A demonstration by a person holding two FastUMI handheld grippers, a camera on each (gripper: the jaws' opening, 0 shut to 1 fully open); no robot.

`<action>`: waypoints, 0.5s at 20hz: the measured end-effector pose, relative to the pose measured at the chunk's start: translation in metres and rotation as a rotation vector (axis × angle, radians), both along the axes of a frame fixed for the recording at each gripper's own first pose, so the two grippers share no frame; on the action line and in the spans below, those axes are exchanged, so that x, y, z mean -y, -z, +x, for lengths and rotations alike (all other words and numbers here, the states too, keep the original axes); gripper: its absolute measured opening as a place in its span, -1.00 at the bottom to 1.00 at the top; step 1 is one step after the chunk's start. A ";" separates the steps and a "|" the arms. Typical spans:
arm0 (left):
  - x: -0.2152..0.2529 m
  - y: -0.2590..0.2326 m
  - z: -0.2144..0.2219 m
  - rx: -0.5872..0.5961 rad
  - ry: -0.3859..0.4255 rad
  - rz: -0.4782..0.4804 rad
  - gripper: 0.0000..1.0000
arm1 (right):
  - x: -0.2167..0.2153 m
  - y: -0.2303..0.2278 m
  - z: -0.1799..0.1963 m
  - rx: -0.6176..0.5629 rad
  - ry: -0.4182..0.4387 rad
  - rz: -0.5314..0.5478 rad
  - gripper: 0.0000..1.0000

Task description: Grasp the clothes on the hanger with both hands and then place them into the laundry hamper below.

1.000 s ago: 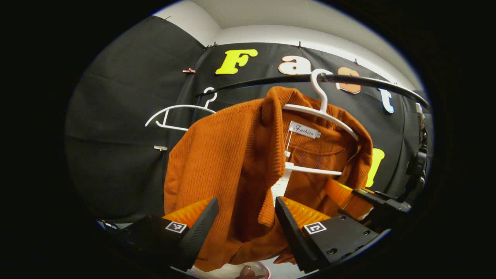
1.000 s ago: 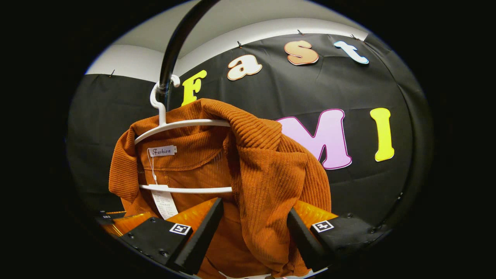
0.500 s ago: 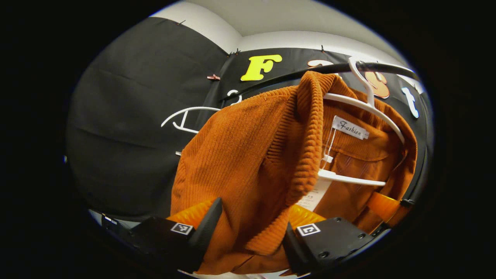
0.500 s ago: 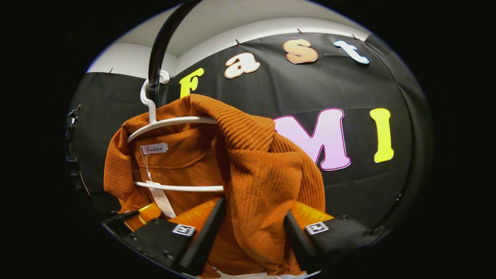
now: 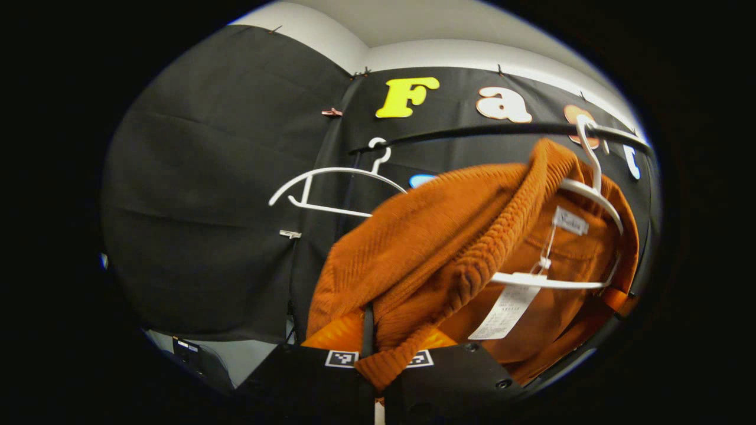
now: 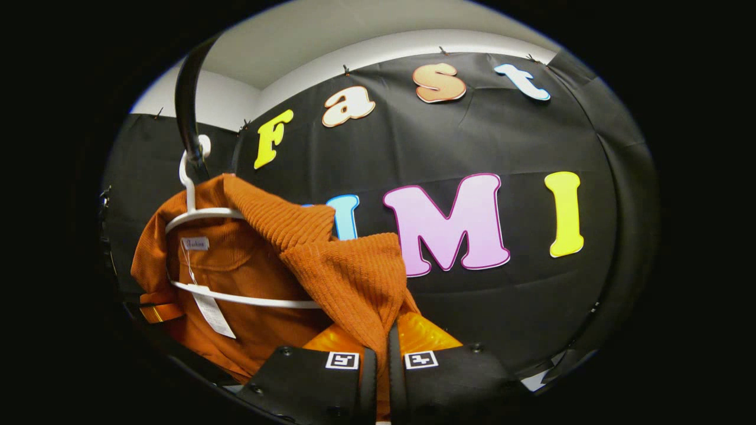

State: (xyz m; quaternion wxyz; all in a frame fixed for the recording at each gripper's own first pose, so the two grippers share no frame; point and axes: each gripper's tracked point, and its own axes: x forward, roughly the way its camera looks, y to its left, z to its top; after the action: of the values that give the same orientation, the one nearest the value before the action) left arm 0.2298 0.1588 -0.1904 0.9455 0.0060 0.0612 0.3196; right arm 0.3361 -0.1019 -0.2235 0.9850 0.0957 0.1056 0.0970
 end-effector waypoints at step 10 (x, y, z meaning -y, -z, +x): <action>0.013 -0.016 -0.033 -0.073 0.025 -0.026 -0.80 | -0.007 -0.002 -0.023 0.012 -0.110 -0.040 -0.67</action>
State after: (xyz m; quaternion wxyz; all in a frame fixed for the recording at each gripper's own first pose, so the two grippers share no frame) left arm 0.1969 0.1457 -0.1744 0.9466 0.0060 0.0997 0.3065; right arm 0.3133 -0.0952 -0.2214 0.9805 0.0697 0.1069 0.1493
